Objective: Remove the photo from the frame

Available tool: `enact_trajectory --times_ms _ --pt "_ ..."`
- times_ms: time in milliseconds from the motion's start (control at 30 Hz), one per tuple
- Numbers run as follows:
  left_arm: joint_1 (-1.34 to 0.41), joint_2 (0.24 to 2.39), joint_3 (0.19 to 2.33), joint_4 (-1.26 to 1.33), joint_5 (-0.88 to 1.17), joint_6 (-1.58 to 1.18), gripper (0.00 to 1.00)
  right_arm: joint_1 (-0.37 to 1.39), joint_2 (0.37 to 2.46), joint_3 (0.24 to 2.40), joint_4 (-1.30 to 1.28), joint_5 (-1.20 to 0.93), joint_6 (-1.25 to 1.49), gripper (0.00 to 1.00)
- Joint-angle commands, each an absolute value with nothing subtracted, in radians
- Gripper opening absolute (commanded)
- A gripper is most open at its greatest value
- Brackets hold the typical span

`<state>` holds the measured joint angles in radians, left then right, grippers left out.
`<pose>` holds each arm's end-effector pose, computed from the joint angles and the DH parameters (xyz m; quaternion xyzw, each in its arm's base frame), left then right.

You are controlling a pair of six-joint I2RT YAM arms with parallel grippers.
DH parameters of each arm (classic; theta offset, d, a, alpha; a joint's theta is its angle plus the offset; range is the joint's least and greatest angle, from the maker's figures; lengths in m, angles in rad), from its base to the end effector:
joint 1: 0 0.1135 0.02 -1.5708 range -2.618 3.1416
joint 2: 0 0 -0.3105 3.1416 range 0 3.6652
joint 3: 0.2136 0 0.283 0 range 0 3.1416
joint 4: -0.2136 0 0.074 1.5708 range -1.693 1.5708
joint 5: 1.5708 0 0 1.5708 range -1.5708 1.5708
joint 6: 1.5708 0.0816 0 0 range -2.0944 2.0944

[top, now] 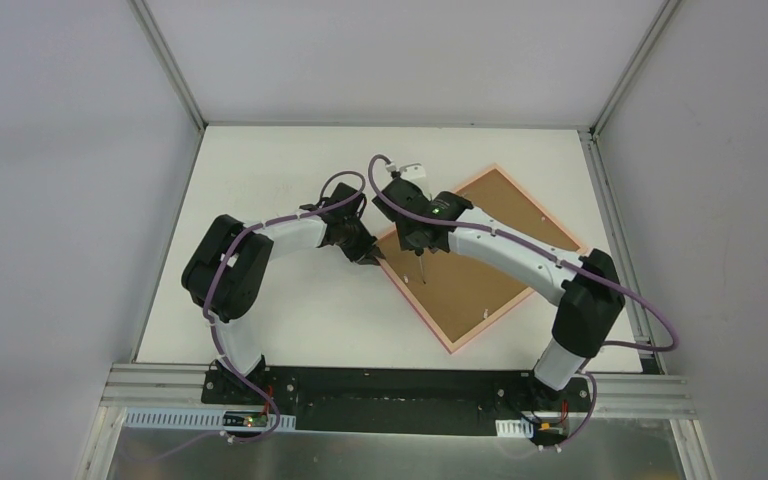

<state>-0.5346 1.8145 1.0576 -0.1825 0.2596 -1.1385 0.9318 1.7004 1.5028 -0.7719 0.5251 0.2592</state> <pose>0.3571 -0.2358 0.1451 -0.2419 0.9119 -0.3110 0.1149 0.2862 0.3167 0.3067 -0.2318 0.8961 -0.0448 0.3758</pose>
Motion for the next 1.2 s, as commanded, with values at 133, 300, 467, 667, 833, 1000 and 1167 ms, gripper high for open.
enact_trajectory --times_ms 133,300,467,667,833,1000,1167 --pt "-0.525 1.861 1.111 -0.266 0.26 -1.037 0.0 0.881 1.631 1.552 -0.79 0.462 0.3 0.0" --pt "-0.525 1.887 1.187 -0.341 0.247 -0.942 0.0 0.82 1.502 1.47 -0.821 0.419 0.332 0.0" --pt "-0.525 1.905 1.299 -0.433 0.272 -0.857 0.13 0.773 1.302 1.335 -0.883 0.407 0.365 0.0" --pt "-0.528 1.808 1.299 -0.434 0.299 -0.904 0.62 0.726 1.037 1.187 -0.971 0.443 0.423 0.0" --pt "-0.582 1.704 1.215 -0.427 0.306 -1.031 0.71 0.702 0.899 1.132 -1.015 0.474 0.444 0.0" --pt "-0.706 1.64 1.13 -0.373 0.277 -1.172 0.71 0.683 0.876 1.12 -1.073 0.523 0.457 0.0" --pt "-0.798 1.648 1.048 -0.285 0.259 -1.317 0.66 0.653 0.879 1.086 -1.03 0.55 0.449 0.0"
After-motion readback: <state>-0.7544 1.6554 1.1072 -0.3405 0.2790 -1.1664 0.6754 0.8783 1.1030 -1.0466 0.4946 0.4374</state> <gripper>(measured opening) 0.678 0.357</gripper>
